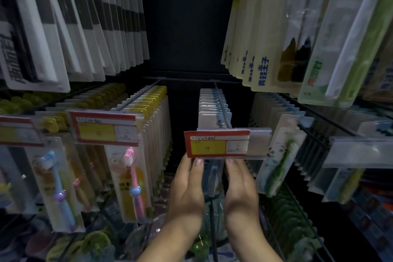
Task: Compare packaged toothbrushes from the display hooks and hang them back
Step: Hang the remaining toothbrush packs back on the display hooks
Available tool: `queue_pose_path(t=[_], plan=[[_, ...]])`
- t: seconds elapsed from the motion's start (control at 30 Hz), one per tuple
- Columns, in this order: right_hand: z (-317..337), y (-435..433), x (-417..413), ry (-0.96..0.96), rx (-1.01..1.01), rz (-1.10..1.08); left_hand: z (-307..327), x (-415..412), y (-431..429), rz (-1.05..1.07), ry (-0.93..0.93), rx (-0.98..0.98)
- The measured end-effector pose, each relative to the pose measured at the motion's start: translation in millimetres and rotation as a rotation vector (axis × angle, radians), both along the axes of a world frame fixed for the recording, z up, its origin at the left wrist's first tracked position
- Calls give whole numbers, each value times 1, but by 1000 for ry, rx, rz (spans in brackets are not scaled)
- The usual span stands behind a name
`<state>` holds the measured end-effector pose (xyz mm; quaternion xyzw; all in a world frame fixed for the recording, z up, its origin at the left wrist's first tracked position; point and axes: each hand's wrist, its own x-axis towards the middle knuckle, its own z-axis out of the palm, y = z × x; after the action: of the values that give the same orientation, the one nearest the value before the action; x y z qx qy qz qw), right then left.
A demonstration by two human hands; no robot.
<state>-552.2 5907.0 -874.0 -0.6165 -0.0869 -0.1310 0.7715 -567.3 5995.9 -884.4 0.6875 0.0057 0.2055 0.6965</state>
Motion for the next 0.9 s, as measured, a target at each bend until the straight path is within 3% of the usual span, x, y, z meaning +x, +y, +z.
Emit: queue_pose_path(t=[0.3, 0.5, 0.7, 0.9], plan=[[1, -3, 0, 52, -27, -17, 4, -3, 0, 3, -2, 0], [-3, -11, 0, 47, -162, -76, 5, -9, 6, 56, -9, 80], [0, -40, -15, 42, -504, -122, 7, -30, 16, 121, 72, 325], [13, -83, -44, -78, -1085, -120, 8, -73, 14, 66, 67, 747]])
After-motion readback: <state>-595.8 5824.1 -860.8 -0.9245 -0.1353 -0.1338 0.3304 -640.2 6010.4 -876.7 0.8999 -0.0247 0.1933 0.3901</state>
